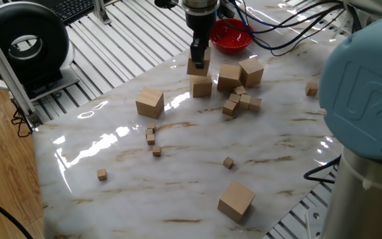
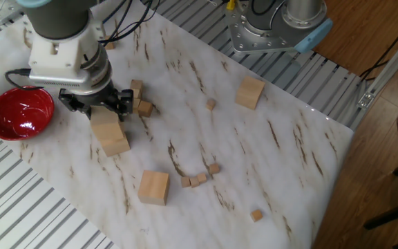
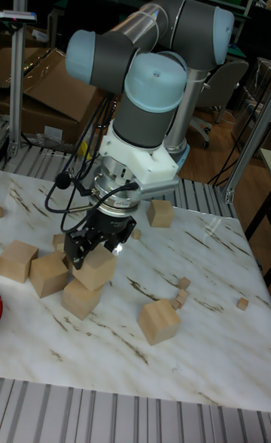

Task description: Stack the blocks in a vertical line of five

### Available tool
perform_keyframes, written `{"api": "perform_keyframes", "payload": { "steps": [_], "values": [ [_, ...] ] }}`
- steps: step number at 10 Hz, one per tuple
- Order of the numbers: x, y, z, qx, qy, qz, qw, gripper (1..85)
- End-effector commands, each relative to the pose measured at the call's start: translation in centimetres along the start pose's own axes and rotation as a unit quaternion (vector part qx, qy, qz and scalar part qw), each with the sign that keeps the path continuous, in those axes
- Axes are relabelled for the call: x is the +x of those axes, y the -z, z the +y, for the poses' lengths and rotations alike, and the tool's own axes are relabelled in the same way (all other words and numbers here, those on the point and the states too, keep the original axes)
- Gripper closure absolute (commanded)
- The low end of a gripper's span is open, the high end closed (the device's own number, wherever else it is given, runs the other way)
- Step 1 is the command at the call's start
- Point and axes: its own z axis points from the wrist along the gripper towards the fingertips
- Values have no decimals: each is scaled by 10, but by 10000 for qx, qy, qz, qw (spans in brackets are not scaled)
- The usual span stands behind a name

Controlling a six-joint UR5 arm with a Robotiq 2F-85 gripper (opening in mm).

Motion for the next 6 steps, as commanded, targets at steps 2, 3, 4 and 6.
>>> {"api": "perform_keyframes", "payload": {
  "steps": [2, 3, 4, 6],
  "values": [
    [8, -12, -5, -67, 571, 137, 9983, 847],
    [8, -12, -4, -50, 592, 153, 9981, 847],
    [6, -14, -2, -51, 600, 142, 9981, 847],
    [0, -15, -5, 31, 632, 61, 9980, 847]
  ]
}}
